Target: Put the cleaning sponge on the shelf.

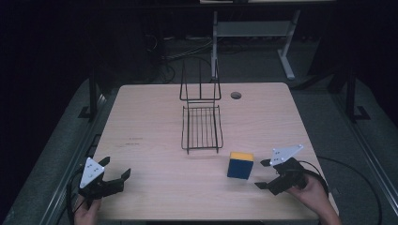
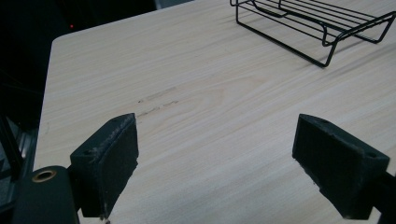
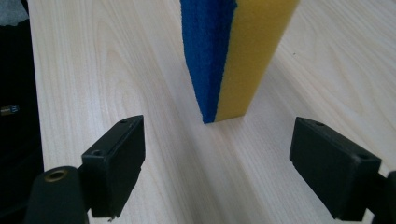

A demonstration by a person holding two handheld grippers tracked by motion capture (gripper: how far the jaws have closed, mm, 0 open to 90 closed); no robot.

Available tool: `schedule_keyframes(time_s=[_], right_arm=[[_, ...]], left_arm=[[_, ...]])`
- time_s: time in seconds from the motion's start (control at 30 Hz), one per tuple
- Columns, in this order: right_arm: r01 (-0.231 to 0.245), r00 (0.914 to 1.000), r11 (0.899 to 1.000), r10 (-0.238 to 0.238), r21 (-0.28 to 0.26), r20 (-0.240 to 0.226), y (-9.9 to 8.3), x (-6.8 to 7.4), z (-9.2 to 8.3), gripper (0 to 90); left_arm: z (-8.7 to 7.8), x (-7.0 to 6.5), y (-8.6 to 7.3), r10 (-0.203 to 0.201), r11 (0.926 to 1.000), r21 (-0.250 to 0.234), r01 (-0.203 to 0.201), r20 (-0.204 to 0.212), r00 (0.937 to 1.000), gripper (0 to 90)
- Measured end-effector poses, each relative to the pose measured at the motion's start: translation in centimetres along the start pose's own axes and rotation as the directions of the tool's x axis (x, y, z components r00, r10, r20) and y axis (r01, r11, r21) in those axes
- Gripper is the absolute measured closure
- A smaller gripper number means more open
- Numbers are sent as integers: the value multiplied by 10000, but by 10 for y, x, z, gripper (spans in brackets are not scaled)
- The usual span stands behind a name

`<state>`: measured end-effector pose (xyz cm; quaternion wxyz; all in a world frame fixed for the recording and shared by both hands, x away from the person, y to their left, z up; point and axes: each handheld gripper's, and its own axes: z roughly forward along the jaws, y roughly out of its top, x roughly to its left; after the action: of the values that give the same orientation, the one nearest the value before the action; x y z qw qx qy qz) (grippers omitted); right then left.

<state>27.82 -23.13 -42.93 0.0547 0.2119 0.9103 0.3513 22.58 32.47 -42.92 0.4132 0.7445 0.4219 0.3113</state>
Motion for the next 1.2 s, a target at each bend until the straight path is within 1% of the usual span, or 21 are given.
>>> schedule_keyframes(time_s=[0.17, 0.37, 0.53, 0.7, 0.87, 0.97, 1.1, 1.2], right_arm=[[67, 9999, 9999, -67, 99, -82, 3, 1, 5, 180], [89, 9999, 9998, -88, 150, -102, 3, 1, 5, 181], [45, 9999, 10000, -45, -55, -117, 4, 0, 2, 181], [54, 9999, 10000, -55, -74, -140, 6, 1, 2, 181], [161, 9996, 9998, -163, -115, -235, 11, 1, 5, 181], [269, 9991, 9996, -272, -83, -327, 17, 2, 9, 181], [475, 9981, 9989, -474, -8, -390, 25, 2, 13, 181], [497, 9977, 9988, -497, -16, -452, 29, 1, 14, 181]], left_arm=[[0, 1, 0, 17, 10000, -7, -17, -7, 10000, 139], [0, 1, 0, -63, 10000, -32, 63, -16, 10000, 139], [1, 0, 0, 33, 10000, 27, -33, 16, 10000, 139], [1, 0, 0, 44, 10000, 39, -45, 24, 10000, 139], [1, 0, 0, -3, 10000, 3, 3, 35, 10000, 139], [1, 0, 0, 54, 10000, 44, -54, 30, 10000, 139], [0, 1, 0, 0, 10000, 22, 0, 25, 10000, 139], [0, 1, 0, -14, 10000, -8, 14, 12, 10000, 139]])
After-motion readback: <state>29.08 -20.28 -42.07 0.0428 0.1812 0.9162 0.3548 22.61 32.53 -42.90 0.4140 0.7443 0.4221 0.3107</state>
